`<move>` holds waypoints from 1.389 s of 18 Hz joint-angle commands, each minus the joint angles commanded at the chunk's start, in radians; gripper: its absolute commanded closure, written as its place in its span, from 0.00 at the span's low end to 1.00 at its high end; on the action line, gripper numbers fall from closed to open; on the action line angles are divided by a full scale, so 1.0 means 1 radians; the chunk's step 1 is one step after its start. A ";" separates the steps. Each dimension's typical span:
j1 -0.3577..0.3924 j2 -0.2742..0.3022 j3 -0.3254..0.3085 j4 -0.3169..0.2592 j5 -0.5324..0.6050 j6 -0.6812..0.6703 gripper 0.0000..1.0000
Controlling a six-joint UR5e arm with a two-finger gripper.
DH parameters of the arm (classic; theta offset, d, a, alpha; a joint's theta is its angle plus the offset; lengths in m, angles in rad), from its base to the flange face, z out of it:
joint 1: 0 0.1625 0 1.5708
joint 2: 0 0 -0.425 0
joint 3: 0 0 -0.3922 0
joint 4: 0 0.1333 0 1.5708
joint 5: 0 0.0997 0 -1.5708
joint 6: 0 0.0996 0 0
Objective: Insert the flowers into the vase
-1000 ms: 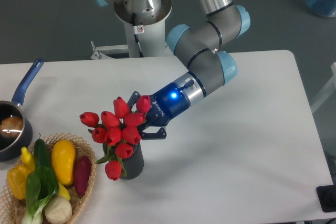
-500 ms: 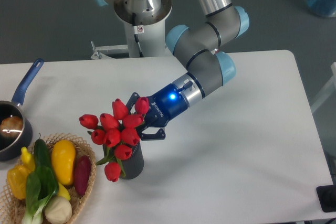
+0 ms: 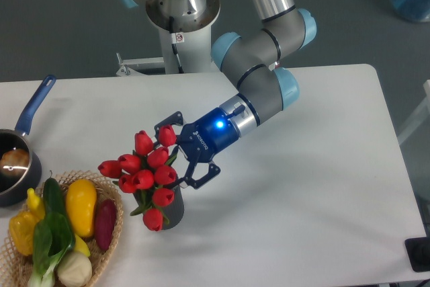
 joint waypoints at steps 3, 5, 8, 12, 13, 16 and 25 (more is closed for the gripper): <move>0.014 0.002 -0.003 0.000 0.000 0.008 0.00; 0.024 0.006 0.002 0.000 0.002 0.008 0.00; 0.051 0.026 0.009 0.000 0.101 0.011 0.00; 0.093 0.109 0.011 0.000 0.293 0.011 0.00; 0.106 0.124 0.011 0.000 0.319 0.011 0.00; 0.152 0.169 0.023 0.000 0.372 0.011 0.00; 0.235 0.241 0.103 -0.002 0.796 0.012 0.00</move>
